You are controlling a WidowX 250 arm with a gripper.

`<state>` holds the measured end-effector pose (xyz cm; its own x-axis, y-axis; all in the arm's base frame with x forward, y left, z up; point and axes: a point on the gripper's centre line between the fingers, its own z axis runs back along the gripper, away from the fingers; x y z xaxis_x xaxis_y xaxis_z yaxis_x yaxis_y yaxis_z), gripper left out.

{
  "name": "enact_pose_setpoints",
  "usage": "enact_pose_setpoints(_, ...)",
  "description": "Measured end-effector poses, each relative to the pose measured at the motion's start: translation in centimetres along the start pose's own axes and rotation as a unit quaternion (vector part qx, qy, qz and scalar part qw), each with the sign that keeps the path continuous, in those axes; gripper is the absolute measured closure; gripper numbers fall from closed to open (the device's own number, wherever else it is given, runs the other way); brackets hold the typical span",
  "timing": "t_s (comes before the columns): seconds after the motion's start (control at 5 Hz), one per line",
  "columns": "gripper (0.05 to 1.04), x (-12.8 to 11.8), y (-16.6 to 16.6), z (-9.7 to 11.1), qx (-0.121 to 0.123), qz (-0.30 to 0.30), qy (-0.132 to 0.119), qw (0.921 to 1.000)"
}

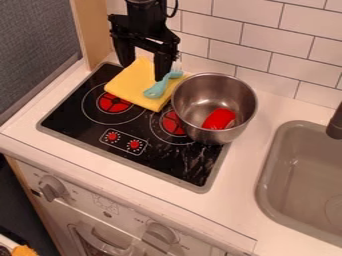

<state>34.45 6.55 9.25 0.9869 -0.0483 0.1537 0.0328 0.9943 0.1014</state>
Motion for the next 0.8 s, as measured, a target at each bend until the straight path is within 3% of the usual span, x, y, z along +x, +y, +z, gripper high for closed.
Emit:
enact_pose_setpoints(0.2,0.082,-0.4,-0.4,-1.0,-0.006,-0.003,0.015,0.9999)
enact_pose_setpoints(0.4,0.082,-0.2,-3.8,-1.0,-0.022,-0.059,0.014,0.9979)
enact_pose_setpoints(0.6,0.082,0.2,-7.9,0.3,-0.021,-0.137,-0.005,0.9904)
enact_pose_setpoints(0.8,0.082,0.2,-10.6,0.3,-0.019,-0.183,-0.001,0.9829)
